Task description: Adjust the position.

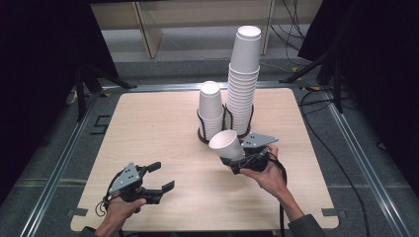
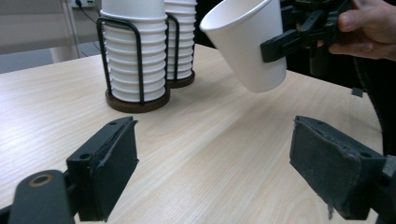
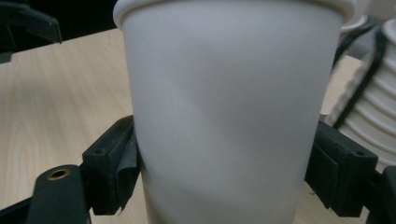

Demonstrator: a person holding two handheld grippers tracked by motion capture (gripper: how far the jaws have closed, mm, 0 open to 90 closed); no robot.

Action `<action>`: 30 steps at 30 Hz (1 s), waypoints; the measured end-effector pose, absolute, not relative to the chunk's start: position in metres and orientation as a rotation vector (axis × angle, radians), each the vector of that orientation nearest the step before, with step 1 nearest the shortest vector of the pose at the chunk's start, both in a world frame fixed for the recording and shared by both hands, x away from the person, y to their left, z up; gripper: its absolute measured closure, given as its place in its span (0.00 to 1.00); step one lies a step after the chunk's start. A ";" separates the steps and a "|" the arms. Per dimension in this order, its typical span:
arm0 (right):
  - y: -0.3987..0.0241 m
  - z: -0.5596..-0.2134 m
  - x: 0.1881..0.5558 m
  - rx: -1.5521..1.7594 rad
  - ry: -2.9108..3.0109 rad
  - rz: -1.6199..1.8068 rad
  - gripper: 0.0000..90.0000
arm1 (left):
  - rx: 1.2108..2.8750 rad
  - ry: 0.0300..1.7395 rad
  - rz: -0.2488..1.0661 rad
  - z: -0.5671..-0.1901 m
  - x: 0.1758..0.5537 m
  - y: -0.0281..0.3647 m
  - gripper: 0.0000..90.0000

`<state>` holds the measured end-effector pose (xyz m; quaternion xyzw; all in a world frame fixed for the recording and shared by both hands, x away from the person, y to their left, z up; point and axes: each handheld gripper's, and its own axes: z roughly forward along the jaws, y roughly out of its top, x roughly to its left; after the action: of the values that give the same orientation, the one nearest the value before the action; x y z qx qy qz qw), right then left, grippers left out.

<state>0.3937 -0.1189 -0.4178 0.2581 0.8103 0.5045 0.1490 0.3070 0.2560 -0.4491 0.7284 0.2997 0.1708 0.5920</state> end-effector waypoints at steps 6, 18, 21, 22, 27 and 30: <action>-0.141 -0.422 0.395 0.838 2.237 1.522 0.23 | 1.700 0.742 0.446 -0.450 0.309 0.258 0.16; -0.182 -0.434 0.405 0.972 2.054 1.561 0.22 | 1.699 0.788 0.455 -0.451 0.311 0.260 0.16; -0.187 -0.435 0.405 1.041 2.030 1.579 0.22 | 1.684 0.777 0.451 -0.452 0.312 0.259 0.16; -0.193 -0.436 0.409 0.986 1.996 1.541 0.22 | 1.689 0.780 0.453 -0.452 0.312 0.260 0.16; -0.205 -0.443 0.416 1.051 1.936 1.542 0.22 | 1.686 0.778 0.450 -0.453 0.312 0.259 0.16; -0.214 -0.447 0.420 1.144 1.913 1.537 0.22 | 1.689 0.777 0.452 -0.452 0.312 0.260 0.16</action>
<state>0.4197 -0.2141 -0.4469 0.4125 0.6900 0.5544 0.2153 0.3125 0.2596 -0.4525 0.7215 0.3321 0.1929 0.5762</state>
